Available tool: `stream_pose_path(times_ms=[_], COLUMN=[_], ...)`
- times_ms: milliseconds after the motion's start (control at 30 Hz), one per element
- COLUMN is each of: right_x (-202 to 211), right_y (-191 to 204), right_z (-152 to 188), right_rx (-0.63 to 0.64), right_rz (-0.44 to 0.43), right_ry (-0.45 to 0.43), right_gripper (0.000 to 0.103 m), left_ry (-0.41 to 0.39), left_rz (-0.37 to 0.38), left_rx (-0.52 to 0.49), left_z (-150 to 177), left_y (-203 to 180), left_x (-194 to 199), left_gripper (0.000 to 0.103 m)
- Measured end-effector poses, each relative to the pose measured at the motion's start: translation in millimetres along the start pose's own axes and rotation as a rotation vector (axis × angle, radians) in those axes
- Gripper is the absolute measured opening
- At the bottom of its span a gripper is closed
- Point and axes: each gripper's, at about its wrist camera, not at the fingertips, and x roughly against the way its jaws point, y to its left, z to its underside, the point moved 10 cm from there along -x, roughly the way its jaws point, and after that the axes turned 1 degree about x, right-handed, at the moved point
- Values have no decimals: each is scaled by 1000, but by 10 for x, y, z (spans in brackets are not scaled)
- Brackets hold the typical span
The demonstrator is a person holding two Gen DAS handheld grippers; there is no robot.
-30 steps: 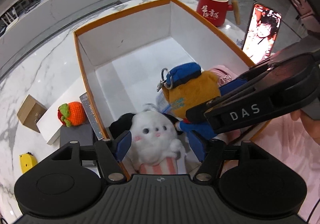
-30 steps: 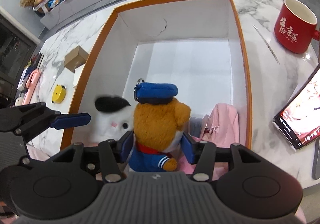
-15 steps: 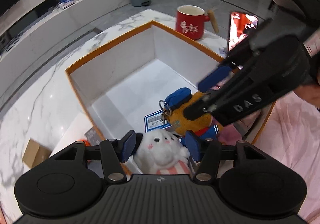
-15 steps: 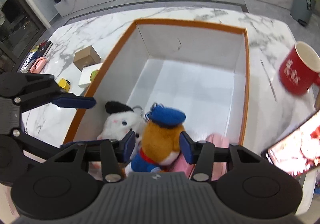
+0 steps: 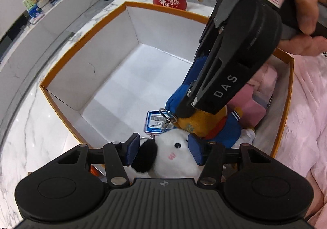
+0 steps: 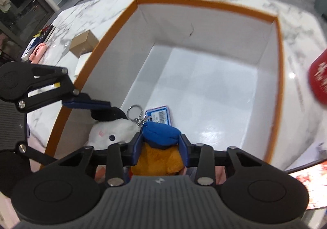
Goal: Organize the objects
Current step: 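Open both grippers to release the plushes and withdraw from the box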
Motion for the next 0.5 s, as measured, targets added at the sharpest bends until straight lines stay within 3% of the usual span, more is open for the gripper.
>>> stream_pose_path(times_ms=[167,233,500], right_x=[-131,-195,-278], right_y=[-66,-93,-19], right_z=[-7,-5,-25], right_rx=[-40,-44,3], right_rz=[-54,-38,31], right_ry=[64,73,46], right_gripper=[40,39,39], left_ry=[0,6,39], left_rz=[37,28,-37], left_rx=[32,50,106], left_z=[29,21,-14], left_y=[0,-18,-41], left_x=[-26,-35,-91], left_gripper=[62,55,55])
